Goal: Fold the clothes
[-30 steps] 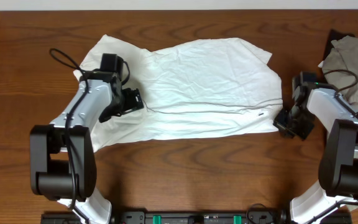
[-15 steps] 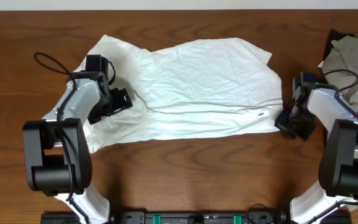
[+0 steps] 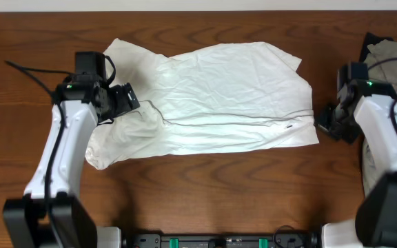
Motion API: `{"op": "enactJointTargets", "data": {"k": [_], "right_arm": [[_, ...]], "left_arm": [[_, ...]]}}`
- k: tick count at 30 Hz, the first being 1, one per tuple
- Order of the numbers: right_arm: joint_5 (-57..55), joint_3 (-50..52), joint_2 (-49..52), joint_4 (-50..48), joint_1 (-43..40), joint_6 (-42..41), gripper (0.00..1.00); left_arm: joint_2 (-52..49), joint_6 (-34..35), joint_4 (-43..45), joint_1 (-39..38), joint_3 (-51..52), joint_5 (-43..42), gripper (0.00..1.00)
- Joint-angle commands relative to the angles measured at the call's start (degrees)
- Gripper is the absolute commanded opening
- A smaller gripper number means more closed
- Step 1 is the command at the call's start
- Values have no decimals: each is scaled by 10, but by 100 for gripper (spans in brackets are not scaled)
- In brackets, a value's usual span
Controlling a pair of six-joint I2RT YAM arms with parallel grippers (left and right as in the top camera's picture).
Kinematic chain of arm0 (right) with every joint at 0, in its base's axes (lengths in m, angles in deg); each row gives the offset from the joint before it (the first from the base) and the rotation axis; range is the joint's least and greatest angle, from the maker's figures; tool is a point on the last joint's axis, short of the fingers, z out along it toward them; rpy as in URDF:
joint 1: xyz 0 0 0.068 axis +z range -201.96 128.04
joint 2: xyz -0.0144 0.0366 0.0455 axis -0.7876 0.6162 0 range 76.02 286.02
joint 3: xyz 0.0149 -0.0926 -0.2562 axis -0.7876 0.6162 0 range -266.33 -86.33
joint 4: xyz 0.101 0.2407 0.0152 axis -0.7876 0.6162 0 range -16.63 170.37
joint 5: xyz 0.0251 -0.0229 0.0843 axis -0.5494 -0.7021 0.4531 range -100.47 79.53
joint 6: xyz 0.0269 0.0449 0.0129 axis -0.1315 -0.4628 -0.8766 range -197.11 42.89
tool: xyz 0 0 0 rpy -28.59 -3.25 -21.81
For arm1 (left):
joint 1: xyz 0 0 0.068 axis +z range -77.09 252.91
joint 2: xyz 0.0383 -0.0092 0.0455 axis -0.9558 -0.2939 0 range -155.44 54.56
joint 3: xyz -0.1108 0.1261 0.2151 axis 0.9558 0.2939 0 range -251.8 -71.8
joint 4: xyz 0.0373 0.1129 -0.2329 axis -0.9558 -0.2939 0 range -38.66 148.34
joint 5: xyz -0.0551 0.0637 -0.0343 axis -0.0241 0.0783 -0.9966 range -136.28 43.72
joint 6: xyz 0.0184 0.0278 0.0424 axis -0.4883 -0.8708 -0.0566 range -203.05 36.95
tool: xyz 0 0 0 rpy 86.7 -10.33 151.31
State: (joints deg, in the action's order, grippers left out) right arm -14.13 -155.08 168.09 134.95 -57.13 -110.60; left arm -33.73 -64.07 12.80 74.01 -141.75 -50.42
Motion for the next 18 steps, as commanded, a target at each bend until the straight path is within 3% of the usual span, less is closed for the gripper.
{"op": "enactJointTargets", "data": {"k": [1,3,6,18], "right_arm": [[60,-10,-26,-11,42,61,11],[85,-9,-23,-29,73,76,17],[86,-8,-3,-54,121,73,18],[97,-8,145,-100,187,27,6]], "left_arm": [[1,-11,-9,-22,-3,-17,98],[-9,-5,-9,-36,10,-42,98],[-37,0,-7,-60,29,-86,98],[-186,2,42,-125,56,-123,98]]}}
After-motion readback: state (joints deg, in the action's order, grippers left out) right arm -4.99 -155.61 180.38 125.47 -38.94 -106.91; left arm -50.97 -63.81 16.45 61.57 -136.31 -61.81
